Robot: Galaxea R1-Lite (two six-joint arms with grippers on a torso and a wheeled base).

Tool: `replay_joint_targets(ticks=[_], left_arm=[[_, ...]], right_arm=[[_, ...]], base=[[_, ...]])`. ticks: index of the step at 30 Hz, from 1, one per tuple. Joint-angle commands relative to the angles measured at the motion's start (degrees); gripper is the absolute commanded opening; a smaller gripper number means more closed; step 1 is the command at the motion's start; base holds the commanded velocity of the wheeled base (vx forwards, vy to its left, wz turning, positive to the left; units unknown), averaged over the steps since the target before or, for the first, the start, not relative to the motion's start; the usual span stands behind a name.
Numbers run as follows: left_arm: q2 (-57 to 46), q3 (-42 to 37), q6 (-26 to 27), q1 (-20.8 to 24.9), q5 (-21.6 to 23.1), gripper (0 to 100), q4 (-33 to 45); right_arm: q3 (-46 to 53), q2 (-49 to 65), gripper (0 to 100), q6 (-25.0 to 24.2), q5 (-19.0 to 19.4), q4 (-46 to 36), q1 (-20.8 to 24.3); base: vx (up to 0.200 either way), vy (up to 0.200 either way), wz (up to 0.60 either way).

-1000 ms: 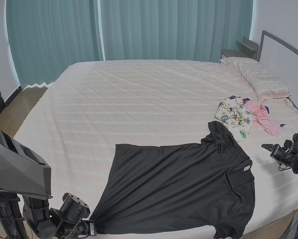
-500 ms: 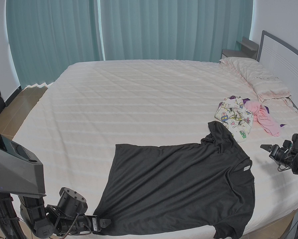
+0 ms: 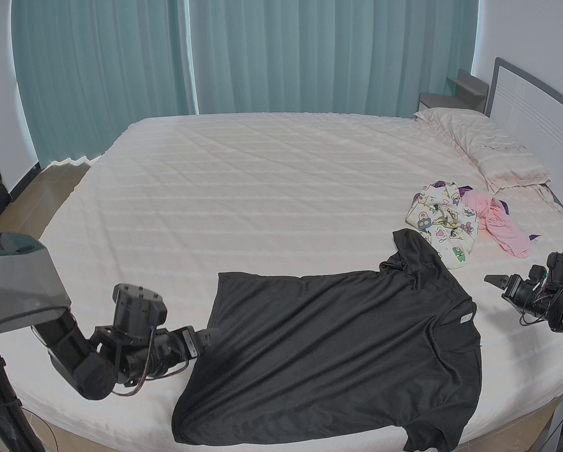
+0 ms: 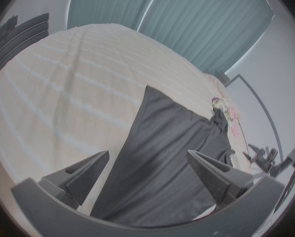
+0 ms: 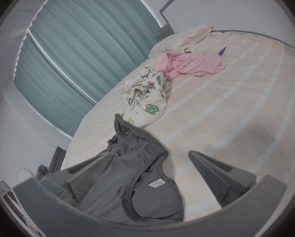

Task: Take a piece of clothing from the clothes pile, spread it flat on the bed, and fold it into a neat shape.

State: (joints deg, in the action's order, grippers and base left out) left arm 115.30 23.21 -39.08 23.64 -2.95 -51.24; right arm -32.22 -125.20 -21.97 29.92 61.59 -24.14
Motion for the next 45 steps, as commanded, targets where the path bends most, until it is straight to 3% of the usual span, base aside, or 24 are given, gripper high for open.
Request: replay_joint_targets(ticks=[1,4,5,7,13,16,17,21,32,33,45], left_arm=[[6.69,20.47,-4.69,-2.90,-0.21,100,12.13],[8.80,25.13,-6.18,-2.90,-0.21,100,15.38],[13.20,31.81,-6.53,-2.81,-0.30,100,18.37],[16.54,36.38,-6.53,-2.90,-0.30,100,18.98],[23.74,44.20,-6.44,-3.07,-0.74,100,19.07],[26.91,47.54,-6.36,-3.07,-2.76,100,18.63],[29.28,50.88,-6.36,-3.42,-5.31,100,18.54],[31.13,54.31,-6.36,-4.30,-7.25,100,18.54],[33.15,58.44,-5.57,-5.00,-5.40,100,18.63],[33.15,58.62,-5.57,-4.92,-5.31,0,18.63],[34.03,60.29,-3.46,-7.11,-5.84,0,18.72]], right_arm=[[1.81,0.92,100,-0.01,0.05,0.20,2.08],[1.99,1.01,100,-0.01,0.05,0.20,2.52],[2.16,0.92,100,-0.01,0.05,0.29,2.78],[2.34,0.92,100,0.08,0.05,0.29,2.87],[2.95,0.92,100,0.26,-0.03,0.29,3.31],[3.13,1.01,100,0.26,-0.03,0.38,3.57],[3.30,1.10,100,0.35,-0.03,0.38,3.92],[3.66,1.54,100,0.35,-0.03,0.38,4.27],[4.18,1.62,100,0.26,-0.03,0.73,4.71],[4.18,1.62,100,0.35,-0.03,0.73,4.71],[4.45,1.80,100,0.35,-0.03,0.82,4.63]], base=[[0.000,0.000,0.00],[0.000,0.000,0.00],[0.000,0.000,0.00],[0.000,0.000,0.00],[0.000,0.000,0.00],[0.000,0.000,0.00],[0.000,0.000,0.00],[0.000,0.000,0.00],[0.000,0.000,0.00],[0.000,0.000,0.00],[0.000,0.000,0.00]])
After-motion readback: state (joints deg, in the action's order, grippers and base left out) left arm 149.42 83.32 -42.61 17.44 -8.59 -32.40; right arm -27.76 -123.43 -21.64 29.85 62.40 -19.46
